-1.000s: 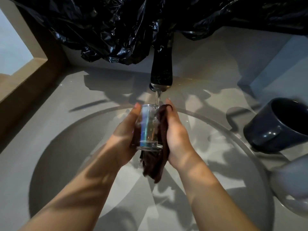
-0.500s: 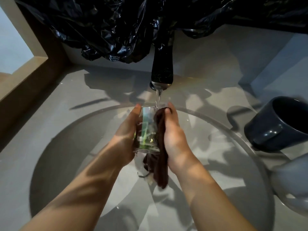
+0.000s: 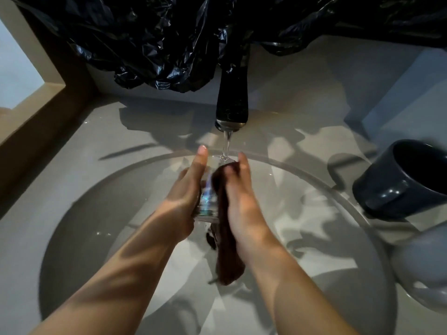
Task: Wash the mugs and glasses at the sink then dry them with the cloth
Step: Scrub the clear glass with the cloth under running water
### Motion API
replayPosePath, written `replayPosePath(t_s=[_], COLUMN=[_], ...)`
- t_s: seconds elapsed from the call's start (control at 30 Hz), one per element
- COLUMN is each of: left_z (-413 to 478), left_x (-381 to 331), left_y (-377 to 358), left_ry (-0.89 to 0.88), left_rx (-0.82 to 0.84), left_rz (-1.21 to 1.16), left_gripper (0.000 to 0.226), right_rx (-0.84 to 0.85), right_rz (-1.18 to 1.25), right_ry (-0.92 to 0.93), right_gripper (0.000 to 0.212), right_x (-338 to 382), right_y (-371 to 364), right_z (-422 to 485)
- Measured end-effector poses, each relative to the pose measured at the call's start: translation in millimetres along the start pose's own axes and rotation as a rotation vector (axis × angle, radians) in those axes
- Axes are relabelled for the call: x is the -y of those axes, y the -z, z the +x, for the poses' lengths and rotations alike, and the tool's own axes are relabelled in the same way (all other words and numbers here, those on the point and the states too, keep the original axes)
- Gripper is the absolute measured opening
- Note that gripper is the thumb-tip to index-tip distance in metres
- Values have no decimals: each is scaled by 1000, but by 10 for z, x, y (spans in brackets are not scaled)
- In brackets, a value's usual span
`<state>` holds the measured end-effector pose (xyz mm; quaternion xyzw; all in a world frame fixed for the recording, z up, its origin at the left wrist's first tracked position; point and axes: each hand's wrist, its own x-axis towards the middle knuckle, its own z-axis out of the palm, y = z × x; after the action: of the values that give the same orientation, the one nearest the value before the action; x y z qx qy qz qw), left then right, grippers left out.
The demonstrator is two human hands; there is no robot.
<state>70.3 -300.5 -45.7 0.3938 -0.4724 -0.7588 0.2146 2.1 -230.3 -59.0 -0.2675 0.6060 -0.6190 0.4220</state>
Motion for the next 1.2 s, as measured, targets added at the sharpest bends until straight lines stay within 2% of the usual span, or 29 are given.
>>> replayPosePath(t_s=[0.07,0.1,0.17,0.23,0.3,0.33,0.4,0.5,0.6,0.67,0.73,0.8,0.87,0.93,1.0,1.1,1.2], left_z=[8,-15,-37,-37,-50,-56,-49,-65,-55,-60,-59,-54,-31,-48,-52,-63,-94], left_x=[-16,-34,-56,-49,-37,-30,-1,-37,-38,-26,-19,-21,-11,-52,-47,-43,-38], left_y=[36,48,59,33,-9,-32,-50,-11,29,10,-32,-83,-45,-2,14,-17,-65], left_ry=[-45,-50,3,86,101,83,5,-2,76,97,95,65,17,55,94,53,3], left_rx=[-9,-2,18,28,31,42,42,44,112,131,118,107,47,62,107,113,125], left_rz=[2,-6,-55,-130,-96,-55,-16,-88,-135,-163,-149,-68,-51,-133,-170,-136,16], left_gripper=[60,61,61,65,62,61,55,44,47,51,52,61,67,57,49,48,62], right_rx=[2,-2,-15,-43,39,58,-51,-73,-82,-73,3,-16,-86,-94,-87,-109,-82], right_rz=[-232,-272,-185,72,213,175,8,-248,-195,40,234,166,-20,-179,-196,118,137], right_ry=[112,126,155,66,-56,-75,-12,147,203,103,-98,-151,-7,171,222,37,-50], right_gripper=[67,64,52,44,70,82,70,57,44,49,78,77,71,69,57,36,56], right_x=[-47,-49,29,87,65,35,-2,-9,51,87,83,51,22,-6,26,103,70], right_y=[-97,-110,-79,5,70,71,-20,-123,-74,18,76,59,-17,-101,-101,22,68], right_z=[-130,-138,-79,64,129,104,63,-114,-71,77,136,95,-33,-138,-84,100,109])
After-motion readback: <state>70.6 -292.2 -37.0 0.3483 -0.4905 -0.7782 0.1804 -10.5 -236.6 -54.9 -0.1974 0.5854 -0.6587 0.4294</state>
